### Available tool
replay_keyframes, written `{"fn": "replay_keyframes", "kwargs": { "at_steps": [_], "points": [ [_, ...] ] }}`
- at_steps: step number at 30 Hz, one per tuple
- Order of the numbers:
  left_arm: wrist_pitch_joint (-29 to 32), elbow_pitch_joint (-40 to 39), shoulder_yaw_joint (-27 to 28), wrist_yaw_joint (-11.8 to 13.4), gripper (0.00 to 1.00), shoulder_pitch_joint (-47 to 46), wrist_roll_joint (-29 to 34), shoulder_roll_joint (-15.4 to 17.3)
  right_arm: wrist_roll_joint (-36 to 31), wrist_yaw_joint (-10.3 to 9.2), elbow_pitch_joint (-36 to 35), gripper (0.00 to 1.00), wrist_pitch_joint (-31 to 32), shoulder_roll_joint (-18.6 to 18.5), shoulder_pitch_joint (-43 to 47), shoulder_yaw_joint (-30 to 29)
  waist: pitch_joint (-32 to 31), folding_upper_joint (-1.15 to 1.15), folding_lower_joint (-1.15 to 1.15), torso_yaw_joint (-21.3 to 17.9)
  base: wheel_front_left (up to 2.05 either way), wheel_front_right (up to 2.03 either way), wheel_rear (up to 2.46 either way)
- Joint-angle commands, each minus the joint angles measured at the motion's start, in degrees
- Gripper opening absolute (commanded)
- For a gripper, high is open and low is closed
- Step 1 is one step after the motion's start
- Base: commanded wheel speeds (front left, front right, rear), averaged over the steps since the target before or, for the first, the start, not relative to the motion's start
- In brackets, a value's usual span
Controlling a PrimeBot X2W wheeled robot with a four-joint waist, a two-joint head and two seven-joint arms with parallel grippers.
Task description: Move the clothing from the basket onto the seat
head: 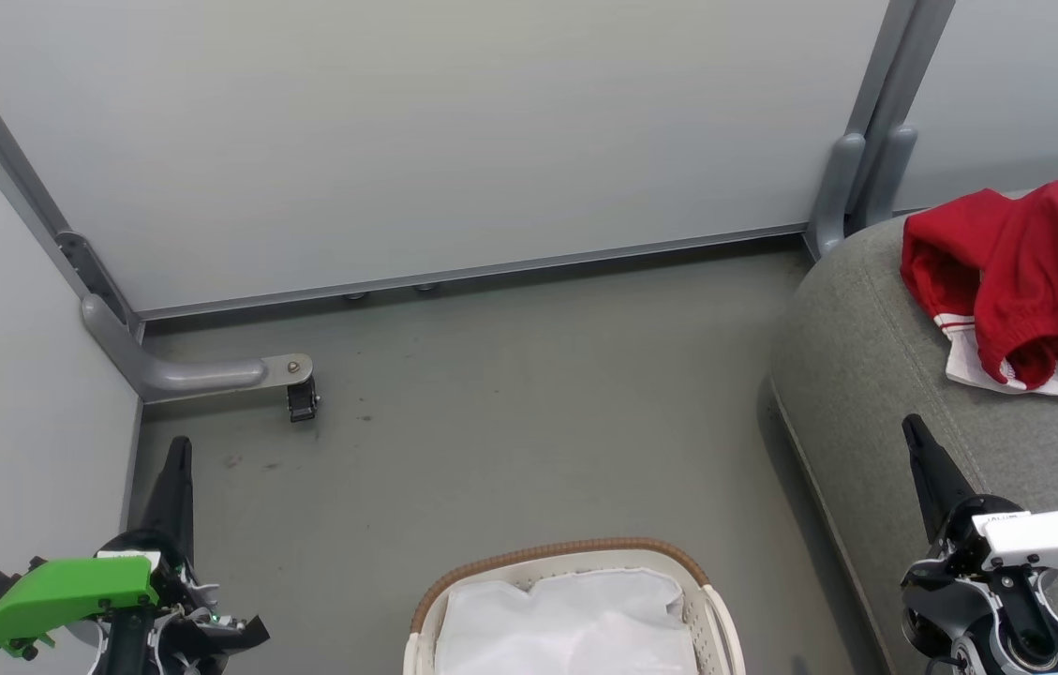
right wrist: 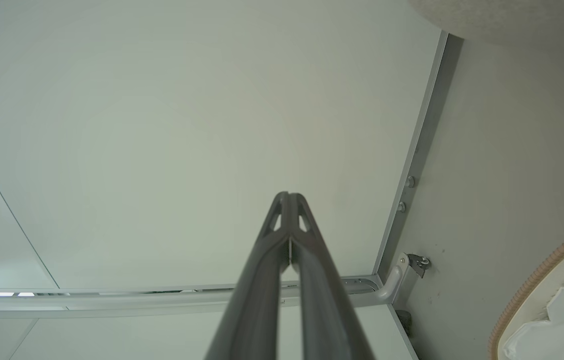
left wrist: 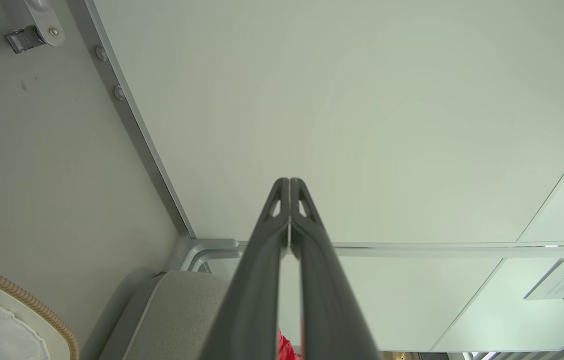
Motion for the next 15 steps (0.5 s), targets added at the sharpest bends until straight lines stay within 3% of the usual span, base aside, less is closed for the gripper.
{"fn": "replay_keyframes", "kwargs": {
  "at_steps": [1, 15],
  "points": [
    [0.2, -0.1, 0.2, -0.3, 0.0, -0.6, -0.1, 0.1, 0.2, 0.0, -0.2, 0.0, 0.1, -0.3, 0.6, -0.1, 0.0, 0.0, 0.0, 0.0, 0.0, 0.0, 0.0],
    [0.2, -0.1, 0.2, -0.3, 0.0, -0.6, -0.1, 0.1, 0.2, 0.0, -0.2, 0.0, 0.1, -0.3, 0.6, -0.1, 0.0, 0.0, 0.0, 0.0, 0.0, 0.0, 0.0]
  ]
}}
